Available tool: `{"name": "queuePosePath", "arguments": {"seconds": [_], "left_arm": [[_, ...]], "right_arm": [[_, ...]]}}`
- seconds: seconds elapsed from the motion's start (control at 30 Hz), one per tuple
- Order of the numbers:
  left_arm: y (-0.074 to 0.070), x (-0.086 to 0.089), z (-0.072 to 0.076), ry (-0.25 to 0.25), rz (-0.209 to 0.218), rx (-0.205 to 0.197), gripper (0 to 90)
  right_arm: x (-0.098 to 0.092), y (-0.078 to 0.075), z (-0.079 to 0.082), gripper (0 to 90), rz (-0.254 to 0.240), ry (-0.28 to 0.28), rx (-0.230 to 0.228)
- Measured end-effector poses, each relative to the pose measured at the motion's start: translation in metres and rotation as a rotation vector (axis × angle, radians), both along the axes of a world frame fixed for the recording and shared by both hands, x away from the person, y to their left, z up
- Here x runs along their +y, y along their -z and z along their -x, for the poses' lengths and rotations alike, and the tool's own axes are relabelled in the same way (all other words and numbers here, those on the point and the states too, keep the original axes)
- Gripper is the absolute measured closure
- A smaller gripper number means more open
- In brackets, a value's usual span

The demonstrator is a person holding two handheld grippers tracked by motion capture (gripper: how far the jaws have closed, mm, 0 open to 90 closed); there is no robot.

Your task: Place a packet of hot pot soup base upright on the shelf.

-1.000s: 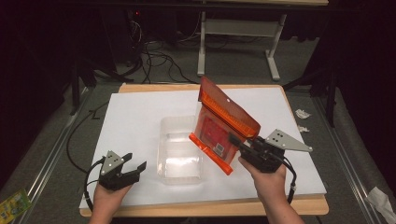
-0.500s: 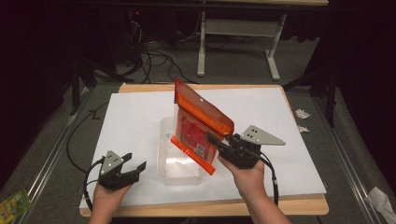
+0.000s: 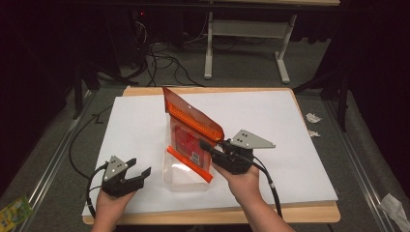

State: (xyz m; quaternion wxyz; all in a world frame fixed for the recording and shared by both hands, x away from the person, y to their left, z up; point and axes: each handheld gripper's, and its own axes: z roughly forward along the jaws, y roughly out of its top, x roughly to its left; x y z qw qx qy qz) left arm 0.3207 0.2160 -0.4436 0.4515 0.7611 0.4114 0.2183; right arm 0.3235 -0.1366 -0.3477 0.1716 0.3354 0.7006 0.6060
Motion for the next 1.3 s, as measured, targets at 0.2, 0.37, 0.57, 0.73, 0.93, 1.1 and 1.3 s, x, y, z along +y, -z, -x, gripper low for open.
{"name": "queuePosePath", "arguments": {"seconds": [0.2, 0.37, 0.57, 0.73, 0.93, 1.1, 1.3], "left_arm": [[0.0, 0.0, 0.0, 0.005, -0.003, 0.005, 34.5], [0.0, 0.0, 0.0, 0.006, -0.006, 0.005, 34.6], [0.0, -0.001, -0.001, 0.006, -0.009, 0.005, 34.8], [0.0, -0.001, -0.001, 0.005, -0.009, 0.003, 34.9], [-0.001, -0.001, 0.0, 0.012, -0.008, 0.003, 34.9], [-0.001, -0.002, 0.0, 0.013, -0.01, 0.001, 34.9], [0.0, -0.003, 0.0, 0.013, -0.012, 0.002, 34.9]], "right_arm": [[0.003, 0.006, -0.004, 72.7, 0.017, 0.003, 0.007], [0.006, 0.012, -0.009, 72.7, 0.022, 0.012, 0.019], [0.009, 0.023, -0.014, 72.7, 0.034, 0.023, 0.042], [0.012, 0.033, -0.016, 72.7, 0.044, 0.022, 0.061], [0.012, 0.036, -0.017, 72.4, 0.038, 0.015, 0.061], [0.009, 0.041, -0.014, 72.3, 0.045, 0.015, 0.055], [0.006, 0.057, -0.008, 72.1, 0.082, 0.018, 0.069]]}}
